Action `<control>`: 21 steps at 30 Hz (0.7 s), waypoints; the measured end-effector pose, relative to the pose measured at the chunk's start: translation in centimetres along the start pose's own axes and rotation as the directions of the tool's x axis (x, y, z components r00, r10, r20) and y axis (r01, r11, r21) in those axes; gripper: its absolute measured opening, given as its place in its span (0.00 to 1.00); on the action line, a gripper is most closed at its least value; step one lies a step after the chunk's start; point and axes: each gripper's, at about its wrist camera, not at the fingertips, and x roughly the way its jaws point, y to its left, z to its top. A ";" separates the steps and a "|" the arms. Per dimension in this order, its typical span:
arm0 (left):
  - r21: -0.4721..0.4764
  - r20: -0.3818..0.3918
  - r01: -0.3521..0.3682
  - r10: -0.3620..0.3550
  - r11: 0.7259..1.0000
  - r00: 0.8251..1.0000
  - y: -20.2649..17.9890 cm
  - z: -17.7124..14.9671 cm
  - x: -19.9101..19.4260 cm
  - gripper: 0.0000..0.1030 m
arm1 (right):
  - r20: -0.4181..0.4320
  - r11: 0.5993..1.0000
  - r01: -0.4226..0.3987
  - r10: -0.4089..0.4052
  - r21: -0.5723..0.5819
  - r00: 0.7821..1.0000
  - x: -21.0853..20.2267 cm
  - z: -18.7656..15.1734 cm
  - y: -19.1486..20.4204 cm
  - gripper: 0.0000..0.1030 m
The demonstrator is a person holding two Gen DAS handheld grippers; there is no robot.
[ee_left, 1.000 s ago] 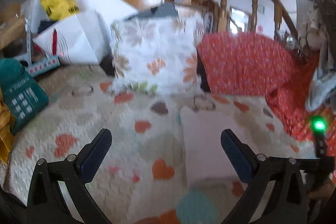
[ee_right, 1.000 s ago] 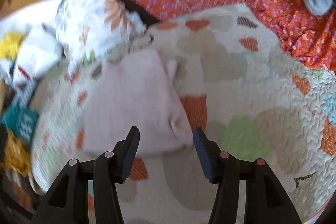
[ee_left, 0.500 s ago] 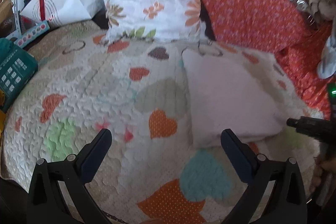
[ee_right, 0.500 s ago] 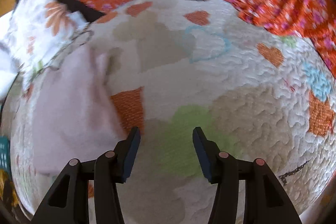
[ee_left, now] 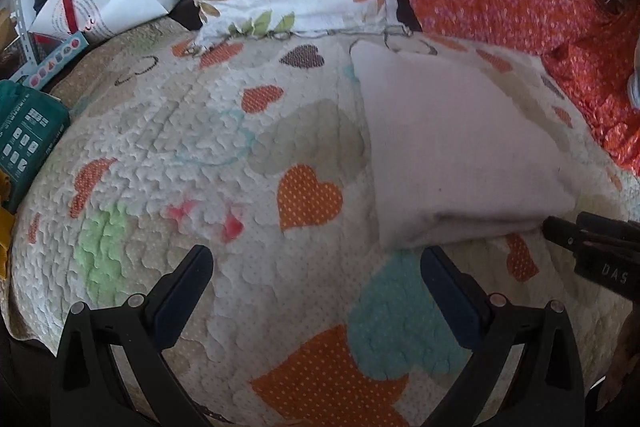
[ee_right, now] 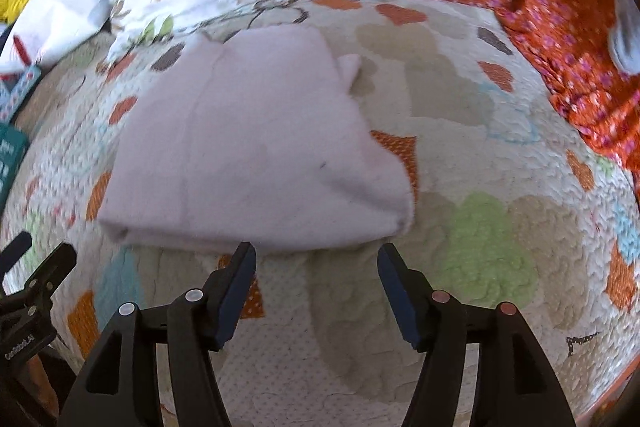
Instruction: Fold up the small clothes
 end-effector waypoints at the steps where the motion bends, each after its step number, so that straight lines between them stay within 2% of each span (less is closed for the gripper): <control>1: 0.000 -0.004 0.001 -0.001 1.000 1.000 0.0 0.0 0.1 1.00 | -0.002 1.000 0.006 -0.006 -0.013 1.000 0.1 -0.1 0.2 0.66; 21: -0.003 -0.055 0.011 -0.011 1.000 0.998 -0.1 -0.3 1.2 1.00 | -0.013 0.995 0.049 -0.050 -0.087 0.999 0.8 -0.8 1.5 0.69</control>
